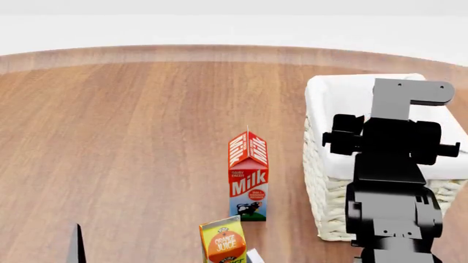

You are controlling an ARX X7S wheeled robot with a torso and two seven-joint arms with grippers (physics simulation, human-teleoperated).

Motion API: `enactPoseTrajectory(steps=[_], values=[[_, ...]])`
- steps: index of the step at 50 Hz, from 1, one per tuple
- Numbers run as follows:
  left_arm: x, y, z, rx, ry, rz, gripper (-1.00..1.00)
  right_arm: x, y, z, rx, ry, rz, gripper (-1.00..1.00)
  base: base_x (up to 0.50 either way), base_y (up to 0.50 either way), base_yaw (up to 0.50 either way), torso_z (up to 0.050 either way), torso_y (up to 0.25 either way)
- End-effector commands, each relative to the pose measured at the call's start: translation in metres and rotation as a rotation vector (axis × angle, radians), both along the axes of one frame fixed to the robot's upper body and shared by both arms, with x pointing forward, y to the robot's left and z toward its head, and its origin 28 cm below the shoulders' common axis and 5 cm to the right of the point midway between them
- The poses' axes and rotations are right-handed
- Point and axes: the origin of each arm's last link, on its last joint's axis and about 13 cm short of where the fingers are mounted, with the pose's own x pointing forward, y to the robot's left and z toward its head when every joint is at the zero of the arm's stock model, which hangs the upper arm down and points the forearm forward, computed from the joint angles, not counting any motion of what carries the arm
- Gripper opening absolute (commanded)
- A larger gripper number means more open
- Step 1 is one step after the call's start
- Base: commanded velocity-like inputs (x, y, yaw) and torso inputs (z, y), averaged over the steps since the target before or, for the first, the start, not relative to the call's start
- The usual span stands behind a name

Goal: Pick up the tomato sauce, and put it in the basket.

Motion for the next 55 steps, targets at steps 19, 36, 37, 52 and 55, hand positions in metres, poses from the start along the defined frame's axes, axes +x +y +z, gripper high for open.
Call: enactPoseTrajectory(steps=[19,36,37,52,55], values=[[0.001,-0.002,-0.002,0.005,0.004,-0.006,1.00,0.014,0.002,0.040,0.051,-0.224,0.067,1.00,0.00,0.00,0.00,0.000,0.000],[0.001,-0.003,-0.002,0.005,0.007,-0.011,1.00,-0.032,0.016,0.133,0.013,-0.834,0.300,1.00,0.00,0.00,0.00,0.000,0.000],[0.001,-0.003,-0.002,0.005,0.007,-0.012,1.00,-0.037,0.017,0.135,0.008,-0.850,0.306,1.00,0.00,0.00,0.00,0.000,0.000],[-0.001,-0.004,-0.001,0.003,0.003,-0.016,1.00,-0.133,0.025,0.139,0.088,-1.047,0.366,1.00,0.00,0.00,0.00,0.000,0.000],[-0.001,-0.003,-0.001,0.003,0.003,-0.012,1.00,-0.144,0.027,0.137,0.087,-1.060,0.377,1.00,0.00,0.00,0.00,0.000,0.000]])
